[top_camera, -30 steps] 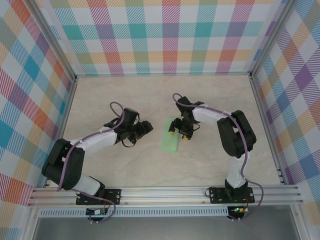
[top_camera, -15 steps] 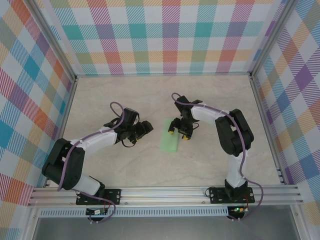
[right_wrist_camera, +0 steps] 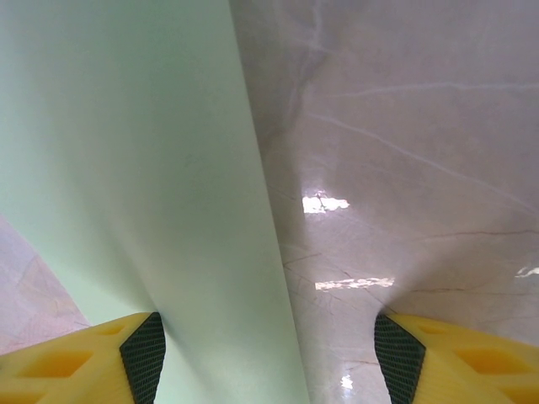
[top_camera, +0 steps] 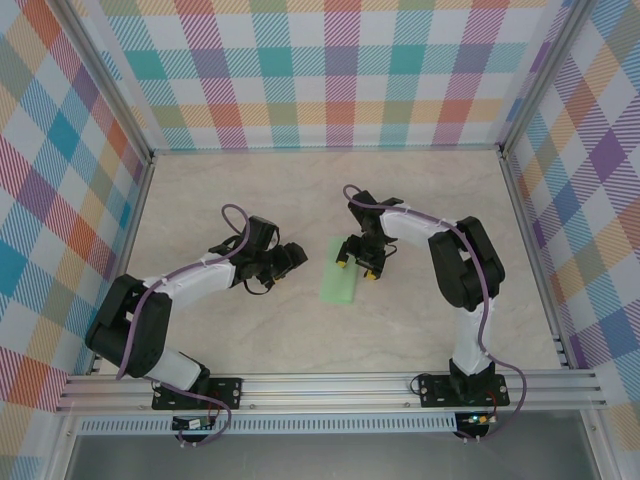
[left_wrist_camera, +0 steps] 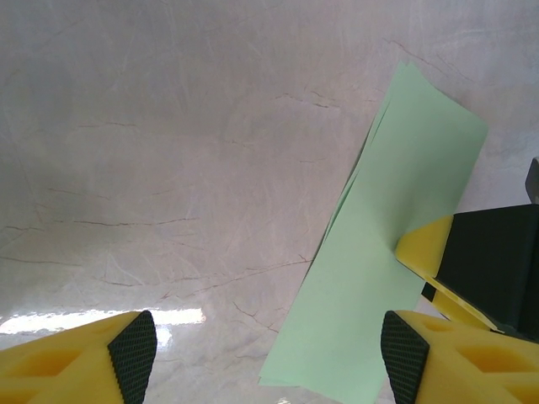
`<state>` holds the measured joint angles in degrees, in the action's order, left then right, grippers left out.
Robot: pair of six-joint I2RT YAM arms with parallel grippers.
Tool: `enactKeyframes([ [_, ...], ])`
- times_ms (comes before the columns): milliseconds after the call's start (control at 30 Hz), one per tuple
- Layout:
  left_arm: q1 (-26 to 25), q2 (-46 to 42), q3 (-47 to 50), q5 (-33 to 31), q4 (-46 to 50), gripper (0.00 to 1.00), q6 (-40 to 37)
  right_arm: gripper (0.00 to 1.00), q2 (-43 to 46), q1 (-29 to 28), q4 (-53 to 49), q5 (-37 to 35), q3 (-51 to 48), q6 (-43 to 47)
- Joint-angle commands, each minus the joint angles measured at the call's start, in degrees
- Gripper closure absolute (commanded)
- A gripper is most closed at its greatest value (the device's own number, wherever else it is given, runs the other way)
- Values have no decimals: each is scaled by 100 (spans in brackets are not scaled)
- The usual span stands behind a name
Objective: Fold a paper plane with a square sheet of paper (pick it up from the middle)
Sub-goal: First fold in half a square sheet of paper at the center of the table.
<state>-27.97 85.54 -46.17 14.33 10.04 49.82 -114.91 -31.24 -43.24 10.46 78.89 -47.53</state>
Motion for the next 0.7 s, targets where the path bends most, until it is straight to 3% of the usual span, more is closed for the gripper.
enactKeyframes([
  [0, 56, 81, 17, 115, -124, 27, -98, 29, -487, -101, 85, -144, -87, 58],
  [367, 46, 163, -3, 398, -353, 39, -149, 29, -645, -110, -88, -208, -5, 96],
  [667, 2, 417, -194, 690, -456, 57, -216, 30, -660, -117, -157, -280, -6, 320],
])
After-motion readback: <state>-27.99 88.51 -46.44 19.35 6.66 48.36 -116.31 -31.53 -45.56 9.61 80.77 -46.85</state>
